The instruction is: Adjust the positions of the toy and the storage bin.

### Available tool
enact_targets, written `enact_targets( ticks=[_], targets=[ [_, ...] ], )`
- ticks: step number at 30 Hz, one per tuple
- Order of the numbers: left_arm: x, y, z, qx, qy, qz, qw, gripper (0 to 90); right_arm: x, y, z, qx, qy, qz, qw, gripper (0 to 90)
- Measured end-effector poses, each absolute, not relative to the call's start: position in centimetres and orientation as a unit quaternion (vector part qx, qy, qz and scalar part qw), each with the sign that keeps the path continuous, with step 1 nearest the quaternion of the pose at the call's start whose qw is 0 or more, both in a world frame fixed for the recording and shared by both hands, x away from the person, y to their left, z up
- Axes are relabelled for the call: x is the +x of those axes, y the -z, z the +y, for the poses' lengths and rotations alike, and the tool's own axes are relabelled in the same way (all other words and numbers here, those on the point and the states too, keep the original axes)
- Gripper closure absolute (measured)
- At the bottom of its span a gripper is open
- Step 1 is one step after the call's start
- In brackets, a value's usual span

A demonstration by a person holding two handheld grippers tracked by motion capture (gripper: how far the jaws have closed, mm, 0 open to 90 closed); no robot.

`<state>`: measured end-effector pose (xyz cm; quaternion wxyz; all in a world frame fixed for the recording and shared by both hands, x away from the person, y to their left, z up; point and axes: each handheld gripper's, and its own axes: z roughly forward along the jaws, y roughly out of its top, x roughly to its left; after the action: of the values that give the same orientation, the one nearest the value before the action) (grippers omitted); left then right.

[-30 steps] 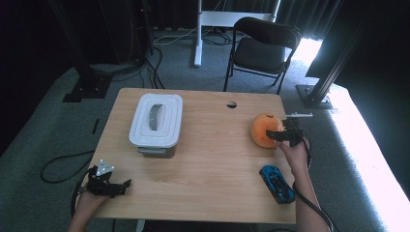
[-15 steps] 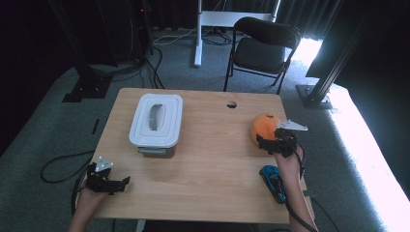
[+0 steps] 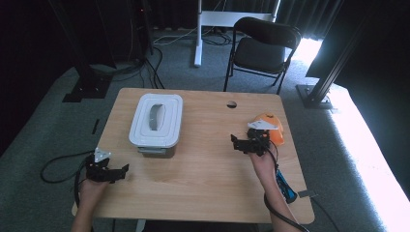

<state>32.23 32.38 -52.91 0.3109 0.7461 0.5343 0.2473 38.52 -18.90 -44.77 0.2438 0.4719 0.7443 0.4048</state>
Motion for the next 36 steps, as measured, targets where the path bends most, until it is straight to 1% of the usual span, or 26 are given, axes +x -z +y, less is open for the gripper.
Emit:
enact_targets(
  ticks=[2,9,10,18,19,24,29,32,36],
  targets=[
    [33.0,52.8,32.4,0.747,-0.237,0.536,0.316,0.2,39.0,45.5,-17.8,0.469,-0.403,0.749,0.237,11.0],
    [34.8,53.0,32.1,0.754,-0.231,0.532,0.308,0.2,40.0,47.9,-14.8,0.458,-0.412,0.755,0.227,11.0],
    [35.0,53.0,32.1,0.755,-0.233,0.532,0.306,0.2,40.3,48.4,-14.3,0.455,-0.411,0.759,0.216,11.0],
    [37.3,53.3,32.0,0.755,-0.252,0.536,0.281,0.2,41.6,51.5,-10.5,0.445,-0.403,0.772,0.210,11.0],
    [37.5,53.3,32.0,0.756,-0.255,0.535,0.278,0.2,41.9,51.8,-10.0,0.445,-0.402,0.774,0.204,11.0],
    [38.8,53.0,31.9,0.758,-0.256,0.531,0.279,0.2,42.8,52.6,-8.7,0.457,-0.401,0.770,0.193,11.0],
    [40.3,52.8,32.1,0.747,-0.256,0.541,0.288,0.2,43.8,53.1,-7.6,0.465,-0.396,0.769,0.189,11.0],
    [41.1,52.9,32.1,0.747,-0.254,0.539,0.293,0.2,45.1,53.5,-6.4,0.488,-0.406,0.753,0.173,11.0],
    [42.1,52.7,32.2,0.742,-0.259,0.544,0.294,0.2,46.2,53.4,-5.5,0.494,-0.412,0.744,0.183,11.0]
  ],
)
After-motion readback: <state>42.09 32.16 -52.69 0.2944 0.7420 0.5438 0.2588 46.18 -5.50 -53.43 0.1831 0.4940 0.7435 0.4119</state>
